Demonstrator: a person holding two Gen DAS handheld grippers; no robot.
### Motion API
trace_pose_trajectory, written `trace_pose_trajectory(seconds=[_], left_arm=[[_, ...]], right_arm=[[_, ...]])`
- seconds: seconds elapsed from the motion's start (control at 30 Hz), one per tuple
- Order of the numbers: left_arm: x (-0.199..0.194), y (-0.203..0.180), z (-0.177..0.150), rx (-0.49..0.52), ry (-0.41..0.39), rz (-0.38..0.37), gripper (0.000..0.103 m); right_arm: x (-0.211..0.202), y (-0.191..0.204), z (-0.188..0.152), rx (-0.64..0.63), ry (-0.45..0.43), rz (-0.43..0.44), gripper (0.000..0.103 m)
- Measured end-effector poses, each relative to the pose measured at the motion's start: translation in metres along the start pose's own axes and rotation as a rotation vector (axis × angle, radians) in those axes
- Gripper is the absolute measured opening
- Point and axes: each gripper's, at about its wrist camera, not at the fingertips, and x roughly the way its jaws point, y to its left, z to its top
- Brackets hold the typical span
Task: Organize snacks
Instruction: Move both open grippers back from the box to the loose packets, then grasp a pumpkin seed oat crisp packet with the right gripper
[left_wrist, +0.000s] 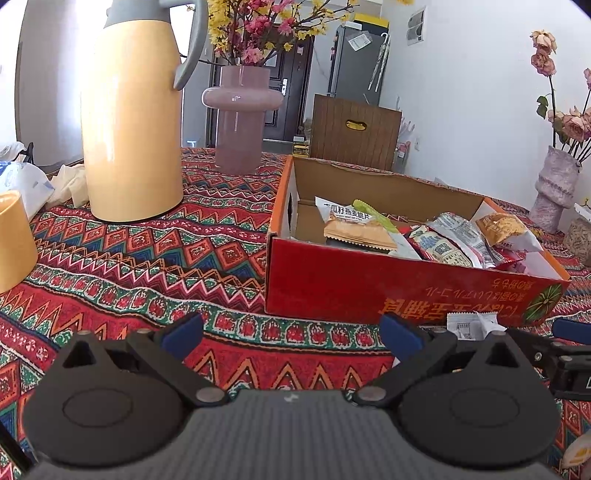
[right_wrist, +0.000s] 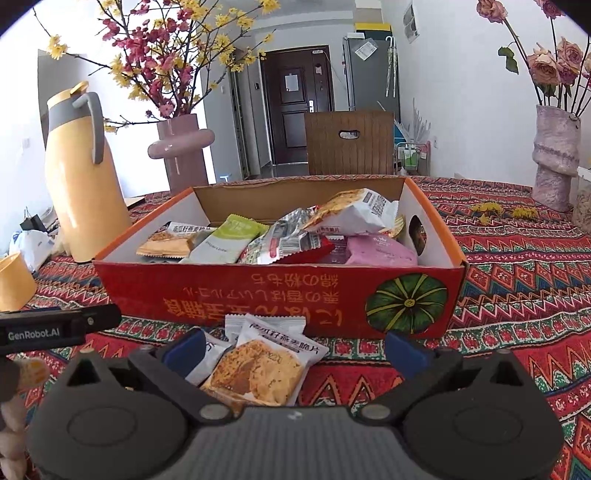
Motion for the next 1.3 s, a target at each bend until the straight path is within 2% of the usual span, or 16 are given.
trace_pose_trajectory(seconds=[0.1, 0.2, 0.4, 0.57, 0.73, 0.97, 1.3], left_arm=[[-0.001, 0.0, -0.001, -0.003, -0.001, -0.002, 0.103], [-0.001, -0.001, -0.001, -0.003, -0.003, -0.002, 0.103], [-0.001, -0.001, -0.001, -0.003, -0.002, -0.002, 0.103], [0.0, -0.001, -0.002, -0.008, 0.001, 0.0, 0.103], [0.001, 0.0, -0.002, -0.012, 0.002, 0.004, 0.103], [0.0, 0.001, -0.002, -0.012, 0.003, 0.006, 0.103], [0.002, 0.0, -0.002, -0.009, 0.009, 0.017, 0.103]], right_arm=[[0.006, 0.002, 0.0, 0.003, 0.031, -0.004, 0.103], [0.01, 0.003, 0.0, 0.012, 0.052, -0.001, 0.097], [0.016, 0.004, -0.002, 0.017, 0.087, 0.005, 0.078], [0.016, 0.006, -0.005, 0.012, 0.102, 0.022, 0.053], [0.013, 0.004, -0.005, 0.019, 0.095, 0.034, 0.047], [-0.002, -0.007, -0.003, 0.033, 0.038, 0.024, 0.046], [-0.012, -0.046, -0.007, 0.043, -0.034, -0.133, 0.046]])
